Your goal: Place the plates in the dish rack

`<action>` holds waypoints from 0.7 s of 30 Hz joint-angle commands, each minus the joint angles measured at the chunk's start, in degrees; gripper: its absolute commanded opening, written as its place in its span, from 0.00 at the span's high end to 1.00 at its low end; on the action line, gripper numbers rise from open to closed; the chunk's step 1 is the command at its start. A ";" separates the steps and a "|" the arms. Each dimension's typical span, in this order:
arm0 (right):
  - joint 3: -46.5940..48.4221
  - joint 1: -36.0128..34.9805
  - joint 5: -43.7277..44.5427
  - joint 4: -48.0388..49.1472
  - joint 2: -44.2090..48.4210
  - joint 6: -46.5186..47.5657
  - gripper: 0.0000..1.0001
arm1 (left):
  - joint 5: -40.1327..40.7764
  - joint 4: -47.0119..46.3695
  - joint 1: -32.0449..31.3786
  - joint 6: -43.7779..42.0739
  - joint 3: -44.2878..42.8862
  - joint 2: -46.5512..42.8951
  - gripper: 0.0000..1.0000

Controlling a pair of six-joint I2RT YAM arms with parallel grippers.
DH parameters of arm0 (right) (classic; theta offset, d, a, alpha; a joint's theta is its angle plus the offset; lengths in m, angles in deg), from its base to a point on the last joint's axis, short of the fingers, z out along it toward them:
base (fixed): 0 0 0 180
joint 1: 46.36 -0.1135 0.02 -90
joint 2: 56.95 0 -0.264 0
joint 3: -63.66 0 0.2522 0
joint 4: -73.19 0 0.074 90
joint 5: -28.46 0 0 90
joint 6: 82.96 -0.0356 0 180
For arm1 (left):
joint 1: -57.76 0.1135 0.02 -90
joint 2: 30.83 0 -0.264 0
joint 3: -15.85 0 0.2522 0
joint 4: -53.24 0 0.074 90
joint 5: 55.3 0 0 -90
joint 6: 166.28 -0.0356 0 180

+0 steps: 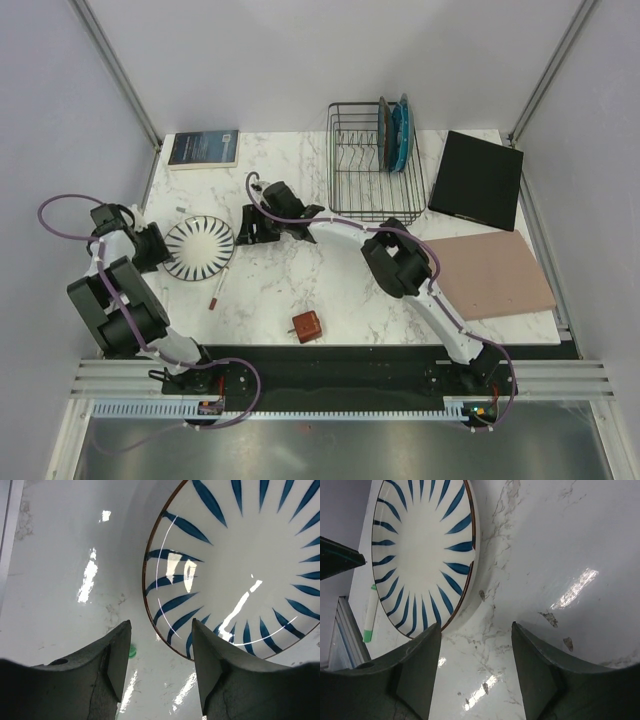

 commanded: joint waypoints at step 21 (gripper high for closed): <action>5.11 -1.87 -6.92 10.00 -10.90 -16.08 0.34 | -5.97 -8.70 -1.71 1.44 -1.16 11.53 0.62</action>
